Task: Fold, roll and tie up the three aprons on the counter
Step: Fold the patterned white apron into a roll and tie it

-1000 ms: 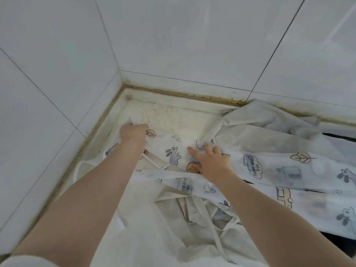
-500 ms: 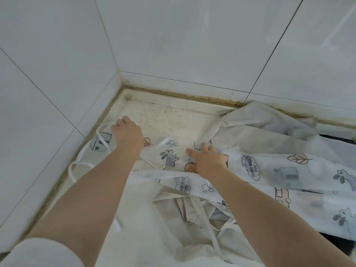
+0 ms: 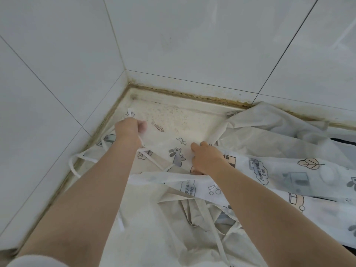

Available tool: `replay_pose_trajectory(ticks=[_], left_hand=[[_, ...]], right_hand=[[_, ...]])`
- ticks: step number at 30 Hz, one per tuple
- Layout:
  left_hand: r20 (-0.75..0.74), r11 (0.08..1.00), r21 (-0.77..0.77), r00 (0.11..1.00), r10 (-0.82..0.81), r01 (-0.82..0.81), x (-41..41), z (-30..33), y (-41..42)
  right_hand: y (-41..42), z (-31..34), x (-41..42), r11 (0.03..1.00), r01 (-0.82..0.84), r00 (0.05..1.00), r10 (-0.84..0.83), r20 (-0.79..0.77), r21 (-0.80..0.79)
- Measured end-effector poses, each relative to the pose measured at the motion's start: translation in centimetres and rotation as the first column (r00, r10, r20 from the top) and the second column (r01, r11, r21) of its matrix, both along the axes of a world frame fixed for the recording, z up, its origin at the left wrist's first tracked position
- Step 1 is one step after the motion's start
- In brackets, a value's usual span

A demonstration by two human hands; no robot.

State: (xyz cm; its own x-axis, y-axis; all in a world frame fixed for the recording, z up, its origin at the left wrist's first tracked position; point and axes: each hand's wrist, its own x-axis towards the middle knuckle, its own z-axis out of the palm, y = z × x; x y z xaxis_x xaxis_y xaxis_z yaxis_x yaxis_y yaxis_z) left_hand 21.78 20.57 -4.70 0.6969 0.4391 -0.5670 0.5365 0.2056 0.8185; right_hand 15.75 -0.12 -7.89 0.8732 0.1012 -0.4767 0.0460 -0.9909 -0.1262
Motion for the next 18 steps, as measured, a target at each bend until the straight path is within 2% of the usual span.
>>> replay_pose_trajectory(ticks=[4,7,11,15,16,18], left_hand=[[0.024,0.995,-0.085,0.998,-0.055,0.057,-0.2,0.9,1.2],[-0.009,0.986,-0.076,0.989,-0.147,0.146,-0.7,1.9,1.1],[-0.103,0.932,0.12,0.938,-0.331,0.342,-0.6,2.4,0.4],[-0.19,0.763,0.31,0.823,-0.535,0.567,-0.6,4.2,0.9],[-0.17,0.753,0.306,0.811,-0.559,0.583,-0.5,4.8,1.3],[-0.021,0.823,0.2,0.843,-0.538,0.531,-0.2,5.9,2.1]], right_hand=[[0.0,-0.2,-0.1,1.0,-0.011,1.0,0.012,0.023,-0.011],[0.1,-0.3,0.2,1.0,-0.017,1.0,0.017,0.014,-0.015],[0.1,-0.4,0.3,1.0,-0.014,1.0,0.014,0.015,-0.012],[-0.1,-1.0,0.5,0.999,-0.045,0.999,0.045,0.008,-0.024],[-0.1,-1.1,0.5,0.998,-0.052,0.998,0.053,0.017,-0.024],[-0.1,-1.1,0.6,1.0,-0.014,0.999,0.014,0.032,0.007]])
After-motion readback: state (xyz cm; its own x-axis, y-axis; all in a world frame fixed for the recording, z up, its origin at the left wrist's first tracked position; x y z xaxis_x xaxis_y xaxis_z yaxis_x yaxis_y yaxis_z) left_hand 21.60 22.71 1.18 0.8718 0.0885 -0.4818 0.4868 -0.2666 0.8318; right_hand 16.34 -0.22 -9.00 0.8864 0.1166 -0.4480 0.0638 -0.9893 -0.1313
